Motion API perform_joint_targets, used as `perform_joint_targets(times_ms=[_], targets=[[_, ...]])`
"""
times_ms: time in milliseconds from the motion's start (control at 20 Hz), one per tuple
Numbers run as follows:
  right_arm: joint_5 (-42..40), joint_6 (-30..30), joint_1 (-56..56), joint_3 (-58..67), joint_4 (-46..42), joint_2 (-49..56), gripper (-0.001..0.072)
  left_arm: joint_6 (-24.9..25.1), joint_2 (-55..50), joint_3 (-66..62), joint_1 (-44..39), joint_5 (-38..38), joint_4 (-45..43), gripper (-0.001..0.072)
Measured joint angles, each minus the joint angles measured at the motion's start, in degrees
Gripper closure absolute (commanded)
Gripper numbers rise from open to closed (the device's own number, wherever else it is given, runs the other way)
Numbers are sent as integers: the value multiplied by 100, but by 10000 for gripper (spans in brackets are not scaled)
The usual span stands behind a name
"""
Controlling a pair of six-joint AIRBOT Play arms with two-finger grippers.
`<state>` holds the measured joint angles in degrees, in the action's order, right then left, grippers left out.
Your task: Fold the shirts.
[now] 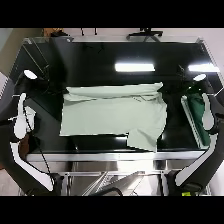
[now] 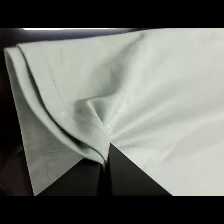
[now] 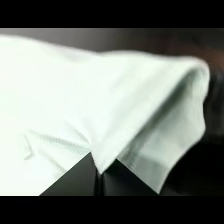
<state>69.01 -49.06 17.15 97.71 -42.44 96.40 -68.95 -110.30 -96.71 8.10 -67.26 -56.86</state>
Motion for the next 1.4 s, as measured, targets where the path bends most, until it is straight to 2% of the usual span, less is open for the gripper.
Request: perform_joint_targets(times_ms=[300, 350, 400, 450, 500, 650, 750, 900, 950, 1000, 1050, 1250, 1400], targets=[[-103, -26, -96, -127, -98, 63, 675, 195, -2, 330, -214, 562, -61, 686], [-105, -26, -114, -131, -105, 57, 531, 212, 0, 345, -236, 605, -61, 684], [-122, -26, -122, -133, -109, 28, 336, 214, 7, 356, -247, 625, -61, 587], [-122, -24, -125, -133, -111, -26, 308, 216, 33, 367, -243, 623, -63, 216], [-122, -26, -118, -133, -136, -103, 308, 212, 81, 372, -225, 621, -63, 141], [-39, -245, 11, -133, -466, -535, 308, 20, 378, 380, -50, 466, -63, 148], [201, -544, 214, -151, -758, -944, 308, -203, 686, 391, 184, 240, -107, 175], [643, -1036, 713, -555, -1034, -1648, 308, -553, 1193, 857, 581, -297, -450, 175], [765, -1228, 916, -876, -1093, -1937, 285, -614, 1373, 1200, 704, -420, -540, 174], [815, -1425, 1115, -1266, -1132, -2236, 180, -678, 1569, 1663, 826, -492, -605, 175], [868, -1596, 1287, -1690, -1165, -2529, 133, -699, 1733, 2103, 922, -501, -651, 174], [859, -2063, 1746, -3510, -1220, -3606, 134, -654, 2186, 3641, 1134, -365, -706, 175], [702, -2194, 1860, -4623, -1154, -4172, 135, -417, 2376, 4347, 1117, -323, -269, 175]])
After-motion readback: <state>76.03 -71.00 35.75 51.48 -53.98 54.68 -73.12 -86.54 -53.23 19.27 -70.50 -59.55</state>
